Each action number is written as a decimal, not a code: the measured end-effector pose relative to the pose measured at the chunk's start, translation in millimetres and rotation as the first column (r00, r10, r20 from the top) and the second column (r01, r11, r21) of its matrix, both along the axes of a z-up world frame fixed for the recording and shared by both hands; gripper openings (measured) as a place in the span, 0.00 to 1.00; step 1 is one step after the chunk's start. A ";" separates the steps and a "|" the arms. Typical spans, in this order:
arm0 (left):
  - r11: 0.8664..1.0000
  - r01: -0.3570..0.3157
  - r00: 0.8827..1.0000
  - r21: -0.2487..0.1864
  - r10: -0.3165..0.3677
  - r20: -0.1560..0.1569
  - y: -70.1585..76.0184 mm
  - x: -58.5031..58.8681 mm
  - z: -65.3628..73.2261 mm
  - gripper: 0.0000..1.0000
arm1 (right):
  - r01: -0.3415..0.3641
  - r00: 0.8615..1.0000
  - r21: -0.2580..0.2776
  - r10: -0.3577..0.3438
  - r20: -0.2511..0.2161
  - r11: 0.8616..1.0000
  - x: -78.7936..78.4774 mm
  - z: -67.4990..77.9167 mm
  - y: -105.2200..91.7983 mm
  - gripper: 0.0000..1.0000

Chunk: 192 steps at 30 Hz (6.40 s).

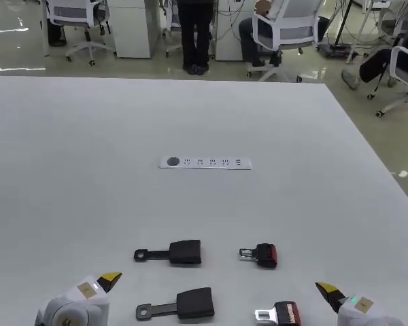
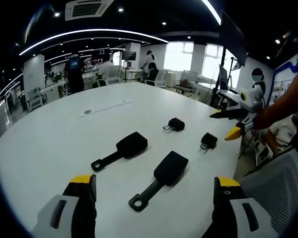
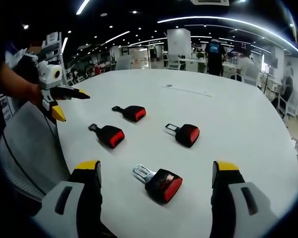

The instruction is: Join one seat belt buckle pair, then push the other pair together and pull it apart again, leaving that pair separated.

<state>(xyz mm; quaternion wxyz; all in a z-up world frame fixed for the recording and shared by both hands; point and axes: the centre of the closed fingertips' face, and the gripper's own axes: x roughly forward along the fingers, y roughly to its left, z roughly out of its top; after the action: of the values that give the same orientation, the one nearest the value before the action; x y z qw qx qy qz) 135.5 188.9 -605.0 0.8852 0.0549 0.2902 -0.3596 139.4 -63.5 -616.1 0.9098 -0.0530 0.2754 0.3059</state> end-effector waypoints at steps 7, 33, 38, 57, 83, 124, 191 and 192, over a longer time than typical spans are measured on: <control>1.000 0.017 0.999 0.003 -0.017 -0.028 -5.5 6.7 -13.4 0.99 | -0.008 1.000 -0.005 0.008 -0.022 1.000 3.1 -8.5 3.3 0.91; 0.991 0.128 0.987 0.031 -0.124 -0.100 -34.3 19.1 -41.6 0.87 | -0.185 0.976 -0.023 0.181 -0.121 0.983 15.3 -39.9 10.3 0.86; 0.985 0.170 0.982 0.043 -0.165 -0.097 -44.7 19.9 -41.9 0.84 | -0.233 0.963 -0.025 0.227 -0.145 0.972 13.3 -44.1 10.6 0.84; 0.943 0.319 0.942 0.096 -0.304 -0.145 -63.3 13.7 -60.2 0.71 | -0.437 0.874 -0.023 0.419 -0.247 0.899 -0.5 -63.4 6.0 0.77; 0.882 0.440 0.896 0.170 -0.419 -0.147 -74.2 9.5 -81.8 0.53 | -0.653 0.739 -0.095 0.606 -0.293 0.751 -14.8 -77.2 11.5 0.50; 0.682 0.679 0.732 0.270 -0.658 -0.178 -76.3 13.0 -92.0 0.33 | -0.692 0.707 -0.176 0.610 -0.357 0.700 -8.3 -81.9 2.2 0.34; 0.645 0.685 0.726 0.338 -0.644 -0.240 -79.0 12.8 -89.1 0.32 | -0.742 0.665 -0.154 0.686 -0.295 0.653 10.5 -80.5 101.5 0.33; 0.648 0.683 0.728 0.337 -0.642 -0.241 -78.9 12.9 -89.0 0.32 | -0.741 0.666 -0.156 0.685 -0.294 0.653 11.4 -80.6 102.1 0.33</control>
<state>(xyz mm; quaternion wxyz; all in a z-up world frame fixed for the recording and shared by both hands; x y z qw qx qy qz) 148.4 110.0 -694.0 0.6450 0.3204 0.3611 -0.5925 150.8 38.6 -696.7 0.6648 -0.2451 0.3637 0.6047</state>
